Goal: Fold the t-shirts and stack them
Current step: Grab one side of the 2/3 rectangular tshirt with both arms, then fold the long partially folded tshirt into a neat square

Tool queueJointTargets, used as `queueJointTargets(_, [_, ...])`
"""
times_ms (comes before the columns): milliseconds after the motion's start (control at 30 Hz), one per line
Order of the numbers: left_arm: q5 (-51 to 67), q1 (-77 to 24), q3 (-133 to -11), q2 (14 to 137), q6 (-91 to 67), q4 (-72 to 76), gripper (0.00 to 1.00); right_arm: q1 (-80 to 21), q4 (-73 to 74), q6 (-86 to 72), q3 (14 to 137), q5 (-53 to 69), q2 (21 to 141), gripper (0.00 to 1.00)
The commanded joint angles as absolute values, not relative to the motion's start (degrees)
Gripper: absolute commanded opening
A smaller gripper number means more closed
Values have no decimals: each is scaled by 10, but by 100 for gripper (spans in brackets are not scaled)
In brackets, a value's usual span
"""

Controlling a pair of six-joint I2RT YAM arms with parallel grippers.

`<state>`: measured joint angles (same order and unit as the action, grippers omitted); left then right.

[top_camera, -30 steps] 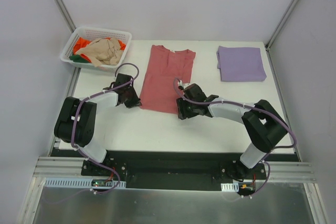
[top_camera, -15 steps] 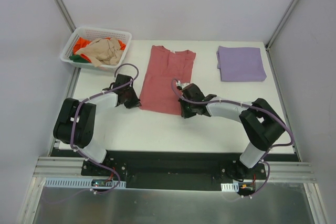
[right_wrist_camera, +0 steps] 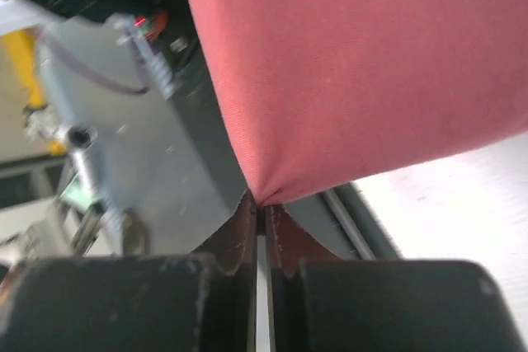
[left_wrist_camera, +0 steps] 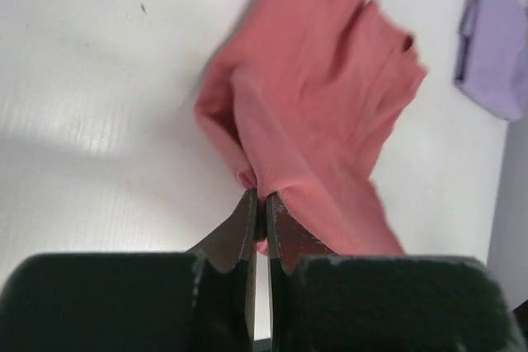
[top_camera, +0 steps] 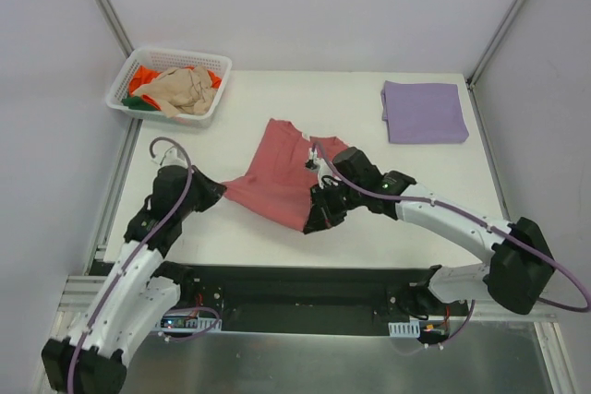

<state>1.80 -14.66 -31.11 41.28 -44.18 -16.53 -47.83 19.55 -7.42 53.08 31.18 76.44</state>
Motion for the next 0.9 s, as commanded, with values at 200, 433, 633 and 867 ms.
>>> queueJointTargets(200, [-11,-147,-359,242,-445,-272,0,-501,155,-184,534,561,695,0])
queueJointTargets(433, [-2,-147,-401,343,-435,-235,0,-489,152,-180,522,493,661,0])
queueJointTargets(633, [49,-148,-417,442,-430,-147,0,-445,150,-181,499,453,637,0])
queueJointTargets(867, [55,-148,-451,541,-424,-104,0,-388,145,-165,488,446,649,0])
